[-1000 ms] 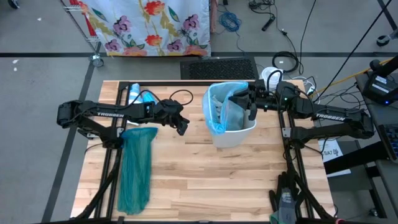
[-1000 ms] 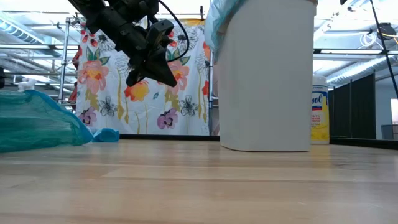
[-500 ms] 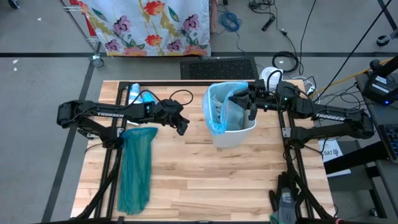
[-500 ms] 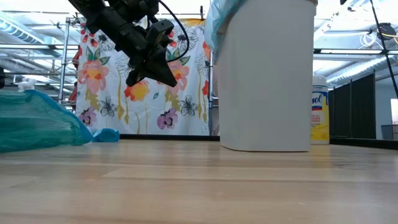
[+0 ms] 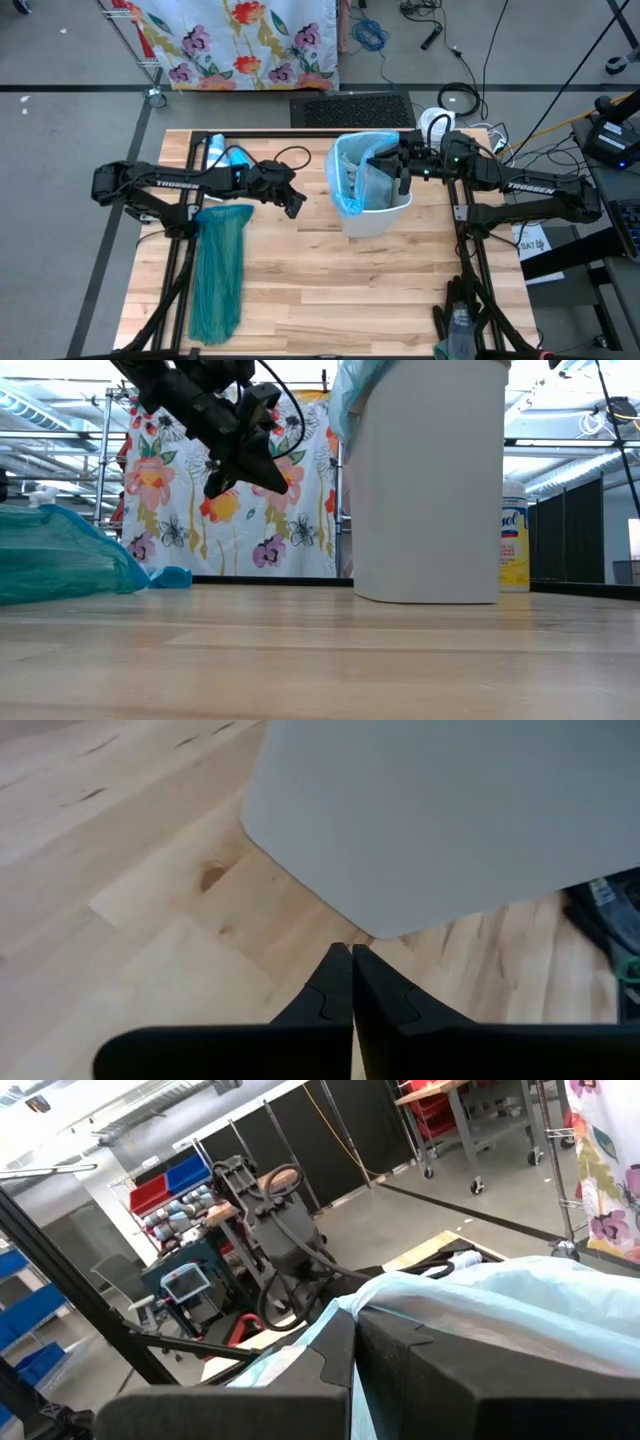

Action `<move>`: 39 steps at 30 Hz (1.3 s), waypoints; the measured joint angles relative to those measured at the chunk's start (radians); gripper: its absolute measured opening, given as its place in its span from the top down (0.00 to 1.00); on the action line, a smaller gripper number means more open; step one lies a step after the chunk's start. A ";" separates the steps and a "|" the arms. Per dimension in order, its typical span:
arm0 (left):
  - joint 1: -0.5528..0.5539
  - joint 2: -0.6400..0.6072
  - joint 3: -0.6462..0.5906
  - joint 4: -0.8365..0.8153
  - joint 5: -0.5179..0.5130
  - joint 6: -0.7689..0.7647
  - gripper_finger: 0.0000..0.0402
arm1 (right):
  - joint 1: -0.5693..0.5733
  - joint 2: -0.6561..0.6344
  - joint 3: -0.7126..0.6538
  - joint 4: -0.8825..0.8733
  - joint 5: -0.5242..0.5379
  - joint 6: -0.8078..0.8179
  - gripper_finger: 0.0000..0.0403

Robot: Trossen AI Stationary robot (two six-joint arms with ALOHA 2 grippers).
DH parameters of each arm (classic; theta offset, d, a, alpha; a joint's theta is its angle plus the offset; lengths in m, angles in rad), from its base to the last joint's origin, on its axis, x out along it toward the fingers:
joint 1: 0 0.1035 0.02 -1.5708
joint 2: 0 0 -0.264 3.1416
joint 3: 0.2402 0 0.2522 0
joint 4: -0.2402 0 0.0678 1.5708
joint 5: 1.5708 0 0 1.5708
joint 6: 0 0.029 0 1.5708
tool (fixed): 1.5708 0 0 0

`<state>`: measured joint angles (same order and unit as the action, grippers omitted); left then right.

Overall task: Place trash/remove bag and relplace
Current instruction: Close the blue trash bag

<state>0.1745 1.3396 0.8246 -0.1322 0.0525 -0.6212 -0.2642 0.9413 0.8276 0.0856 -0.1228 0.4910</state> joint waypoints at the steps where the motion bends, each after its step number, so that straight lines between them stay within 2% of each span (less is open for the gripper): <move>1: -0.003 0.000 0.000 0.000 0.000 -0.001 1.00 | 0.000 0.000 0.000 0.000 0.000 -0.001 1.00; 8: -0.022 0.000 0.000 0.029 0.000 -0.005 1.00 | 0.000 0.000 0.000 -0.008 0.020 -0.005 1.00; 18: -0.025 0.000 0.000 0.303 -0.018 -0.027 0.99 | 0.000 0.005 0.000 -0.018 0.047 0.001 1.00; 22: -0.026 0.001 0.000 0.308 -0.080 -0.020 0.95 | 0.000 0.005 0.000 -0.010 0.047 0.017 1.00; 28: -0.029 0.054 0.000 0.336 -0.091 -0.057 0.89 | 0.000 0.005 0.000 -0.007 0.047 0.025 1.00; 31: -0.031 0.091 0.000 0.389 -0.078 -0.078 0.85 | 0.000 0.005 0.000 -0.007 0.047 0.025 1.00; 39: -0.073 0.180 0.000 0.513 -0.008 0.032 0.71 | 0.000 0.005 0.000 -0.007 0.048 0.025 1.00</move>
<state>0.1014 1.5197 0.8246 0.3804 0.0444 -0.5897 -0.2646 0.9466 0.8276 0.0784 -0.0750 0.5161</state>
